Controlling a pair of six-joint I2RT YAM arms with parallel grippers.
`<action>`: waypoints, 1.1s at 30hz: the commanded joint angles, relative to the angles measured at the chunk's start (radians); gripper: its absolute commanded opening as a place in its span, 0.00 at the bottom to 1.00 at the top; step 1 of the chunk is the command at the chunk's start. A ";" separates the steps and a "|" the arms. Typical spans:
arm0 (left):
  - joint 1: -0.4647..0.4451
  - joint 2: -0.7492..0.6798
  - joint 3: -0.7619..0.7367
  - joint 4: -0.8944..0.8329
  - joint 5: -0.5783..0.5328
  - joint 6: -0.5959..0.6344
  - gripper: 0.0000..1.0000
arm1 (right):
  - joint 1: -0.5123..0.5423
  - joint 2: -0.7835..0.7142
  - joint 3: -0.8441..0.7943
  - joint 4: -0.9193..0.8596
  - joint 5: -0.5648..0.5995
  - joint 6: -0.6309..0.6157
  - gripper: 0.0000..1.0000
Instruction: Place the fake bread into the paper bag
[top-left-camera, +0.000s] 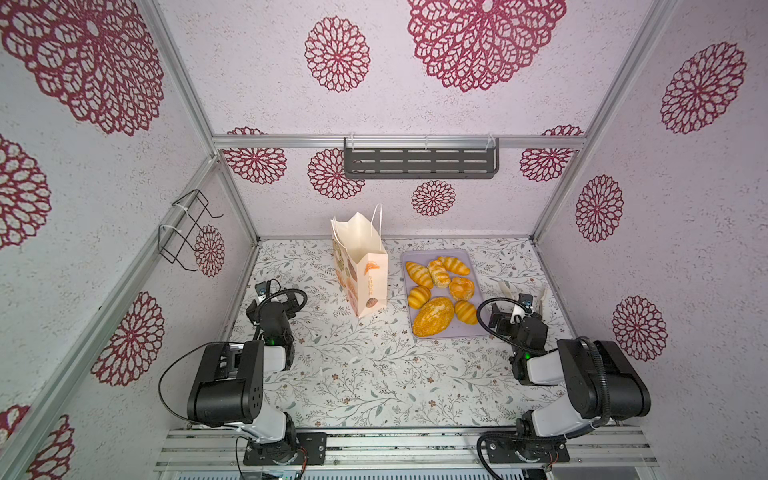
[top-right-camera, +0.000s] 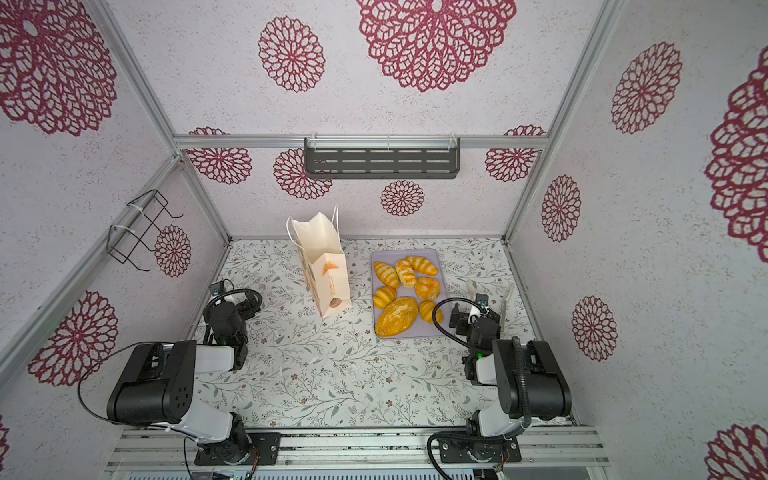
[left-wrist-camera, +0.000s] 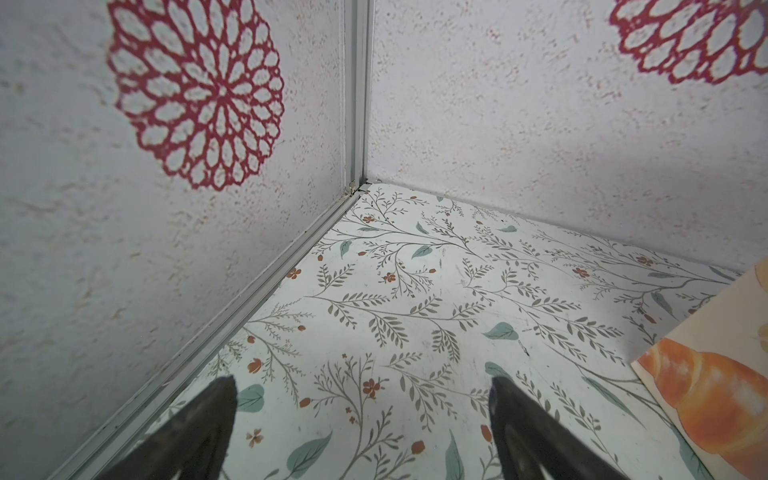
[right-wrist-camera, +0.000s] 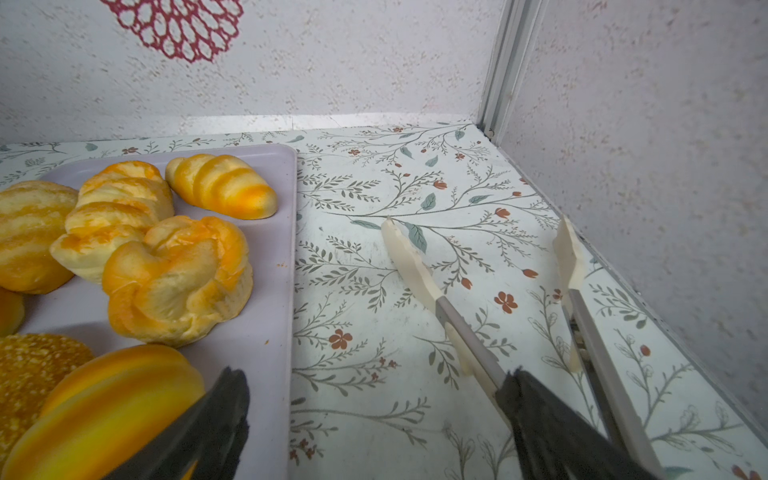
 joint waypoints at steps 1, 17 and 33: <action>0.008 0.003 0.009 -0.006 0.007 0.001 0.97 | 0.005 -0.011 0.030 0.035 -0.003 -0.014 0.99; 0.008 0.003 0.007 -0.003 0.008 0.000 0.97 | 0.005 -0.012 0.029 0.036 -0.003 -0.014 0.99; 0.005 0.003 -0.131 0.260 -0.043 -0.015 0.97 | 0.006 -0.026 -0.032 0.135 0.127 0.034 0.99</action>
